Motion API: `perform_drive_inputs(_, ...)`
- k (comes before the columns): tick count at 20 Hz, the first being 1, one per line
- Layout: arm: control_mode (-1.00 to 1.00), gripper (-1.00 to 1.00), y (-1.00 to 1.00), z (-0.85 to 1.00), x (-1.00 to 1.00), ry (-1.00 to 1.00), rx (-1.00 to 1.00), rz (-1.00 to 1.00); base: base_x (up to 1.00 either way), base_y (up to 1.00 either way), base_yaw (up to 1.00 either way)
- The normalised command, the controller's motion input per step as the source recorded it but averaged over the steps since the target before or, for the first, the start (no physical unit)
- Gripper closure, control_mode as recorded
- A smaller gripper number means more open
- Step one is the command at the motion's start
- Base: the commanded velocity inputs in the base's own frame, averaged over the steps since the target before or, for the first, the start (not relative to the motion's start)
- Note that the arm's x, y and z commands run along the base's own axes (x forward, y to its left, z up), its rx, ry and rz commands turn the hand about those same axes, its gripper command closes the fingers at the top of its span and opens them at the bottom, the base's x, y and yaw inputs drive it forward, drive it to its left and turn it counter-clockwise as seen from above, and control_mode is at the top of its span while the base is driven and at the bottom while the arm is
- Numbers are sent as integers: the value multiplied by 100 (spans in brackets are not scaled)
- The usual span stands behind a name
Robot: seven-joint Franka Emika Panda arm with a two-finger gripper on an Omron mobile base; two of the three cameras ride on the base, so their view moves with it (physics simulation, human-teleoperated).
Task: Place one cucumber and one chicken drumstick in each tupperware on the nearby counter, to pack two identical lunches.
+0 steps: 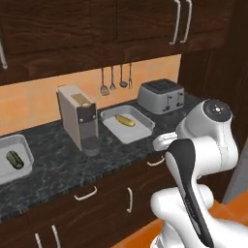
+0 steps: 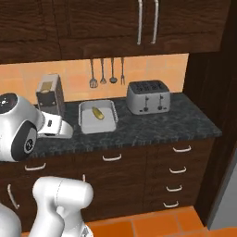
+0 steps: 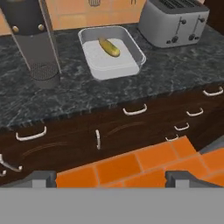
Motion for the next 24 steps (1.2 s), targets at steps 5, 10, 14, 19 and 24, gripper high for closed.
perform_drive_inputs(5, 100, -100, 0, 0, 0, 0, 0, 0, 21, -100, -11)
perform_drive_inputs(10, 100, -100, 0, 0, 0, 0, 0, 0, 14, -100, -9)
perform_drive_inputs(14, 100, -100, 0, 0, 0, 0, 0, 0, 0, -100, -12)
perform_drive_inputs(19, 100, -100, 0, 0, 0, 0, 0, 0, 3, -100, -33)
perform_drive_inputs(24, 100, -100, 0, 0, 0, 0, 0, 0, 14, -100, -31)
